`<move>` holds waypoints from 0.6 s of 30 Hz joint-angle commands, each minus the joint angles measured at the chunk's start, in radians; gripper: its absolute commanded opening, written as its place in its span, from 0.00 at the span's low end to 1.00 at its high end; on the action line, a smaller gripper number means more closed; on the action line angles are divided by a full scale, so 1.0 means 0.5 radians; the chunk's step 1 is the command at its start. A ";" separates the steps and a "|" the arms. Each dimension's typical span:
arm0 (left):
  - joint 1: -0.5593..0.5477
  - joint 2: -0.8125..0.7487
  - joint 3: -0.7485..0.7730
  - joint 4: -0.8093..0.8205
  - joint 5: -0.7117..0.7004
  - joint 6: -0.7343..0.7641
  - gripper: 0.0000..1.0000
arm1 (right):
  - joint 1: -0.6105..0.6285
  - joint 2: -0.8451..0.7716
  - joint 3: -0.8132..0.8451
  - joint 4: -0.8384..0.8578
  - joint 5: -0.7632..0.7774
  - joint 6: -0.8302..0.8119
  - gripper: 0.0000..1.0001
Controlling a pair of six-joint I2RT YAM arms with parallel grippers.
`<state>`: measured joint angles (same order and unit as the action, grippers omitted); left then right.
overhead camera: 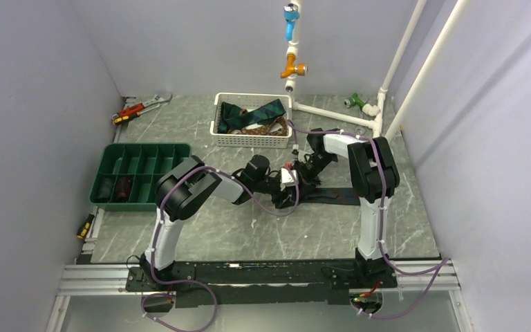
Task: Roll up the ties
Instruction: Roll the tie at the center of the board.
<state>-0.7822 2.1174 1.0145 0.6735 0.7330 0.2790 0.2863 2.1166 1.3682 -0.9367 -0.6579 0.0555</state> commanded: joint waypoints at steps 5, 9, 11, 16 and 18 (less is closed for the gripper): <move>0.113 -0.079 -0.269 -0.225 -0.094 0.073 0.73 | 0.035 0.162 -0.070 0.508 0.297 -0.060 0.00; 0.129 -0.090 -0.276 -0.220 -0.067 0.094 0.72 | 0.073 0.165 -0.050 0.520 0.247 -0.064 0.00; 0.129 -0.096 -0.262 -0.218 -0.050 0.082 0.70 | 0.089 0.165 -0.044 0.536 0.221 -0.052 0.00; 0.122 -0.094 -0.218 -0.214 -0.026 0.017 0.68 | 0.133 0.210 0.002 0.552 0.202 -0.030 0.00; 0.121 -0.070 -0.183 -0.281 -0.086 0.021 0.57 | 0.136 0.231 0.036 0.516 0.195 -0.053 0.00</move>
<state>-0.7326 2.0575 0.9157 0.6937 0.7540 0.3012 0.3180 2.1384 1.3777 -0.8963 -0.7185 0.0635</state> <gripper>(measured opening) 0.653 0.038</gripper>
